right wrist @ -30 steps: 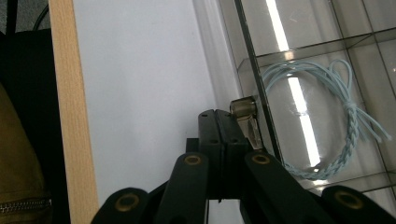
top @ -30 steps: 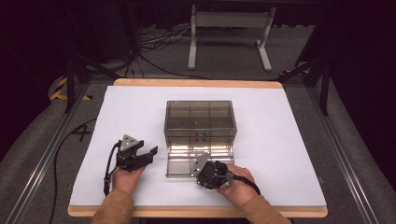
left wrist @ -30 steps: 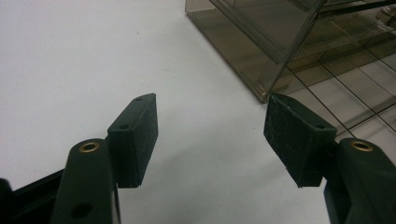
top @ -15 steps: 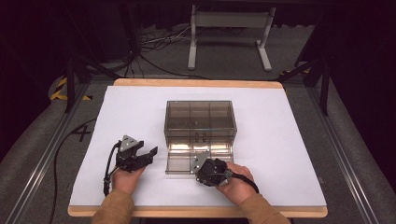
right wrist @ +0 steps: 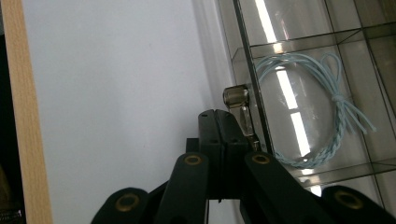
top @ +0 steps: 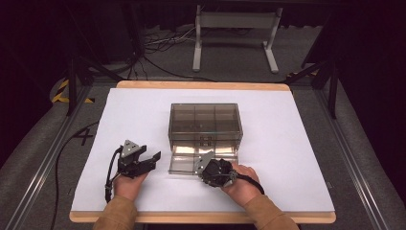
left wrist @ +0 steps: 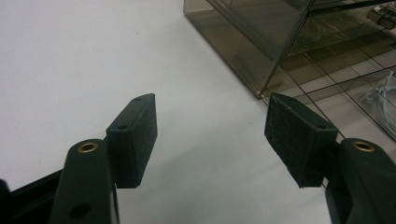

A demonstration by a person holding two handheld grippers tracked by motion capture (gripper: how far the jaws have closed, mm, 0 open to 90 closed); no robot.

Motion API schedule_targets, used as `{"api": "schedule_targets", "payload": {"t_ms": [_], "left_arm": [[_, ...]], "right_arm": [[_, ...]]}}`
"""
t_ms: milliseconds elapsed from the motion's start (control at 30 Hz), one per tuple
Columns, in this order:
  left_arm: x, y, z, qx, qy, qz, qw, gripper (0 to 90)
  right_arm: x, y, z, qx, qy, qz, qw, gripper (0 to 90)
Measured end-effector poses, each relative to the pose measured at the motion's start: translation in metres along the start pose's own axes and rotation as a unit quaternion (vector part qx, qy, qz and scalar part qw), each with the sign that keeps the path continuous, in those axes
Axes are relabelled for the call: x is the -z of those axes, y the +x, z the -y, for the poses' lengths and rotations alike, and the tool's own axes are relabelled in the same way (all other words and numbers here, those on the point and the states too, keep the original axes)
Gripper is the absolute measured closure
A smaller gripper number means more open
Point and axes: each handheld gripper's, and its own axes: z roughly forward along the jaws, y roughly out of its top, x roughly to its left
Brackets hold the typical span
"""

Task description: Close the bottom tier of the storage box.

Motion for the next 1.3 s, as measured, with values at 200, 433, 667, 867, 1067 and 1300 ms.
{"api": "schedule_targets", "payload": {"t_ms": [200,433,667,867,1067,1300], "left_arm": [[0.002,0.000,0.001,0.000,-0.002,0.000,1.0000,34.9],[0.004,0.001,0.002,0.004,-0.005,0.001,1.0000,34.6],[0.005,0.001,0.003,0.004,-0.006,0.002,1.0000,34.5],[0.005,0.001,0.003,0.004,-0.006,0.002,1.0000,34.4],[0.005,0.001,0.003,0.004,-0.007,0.002,1.0000,34.4],[0.005,0.001,0.003,0.003,-0.006,0.002,1.0000,34.4]], "right_arm": [[0.000,-0.003,-0.002,0.000,0.007,0.000,1.0000,90.0],[-0.001,-0.008,-0.003,-0.001,0.007,0.001,1.0000,90.0],[-0.002,-0.014,-0.004,-0.010,0.007,0.004,0.9999,90.0],[-0.003,-0.019,-0.003,-0.012,0.001,0.007,0.9999,90.0],[-0.003,-0.025,-0.002,-0.021,0.001,0.023,0.9995,90.0],[-0.002,-0.032,-0.002,-0.026,-0.002,0.033,0.9991,90.0]]}}
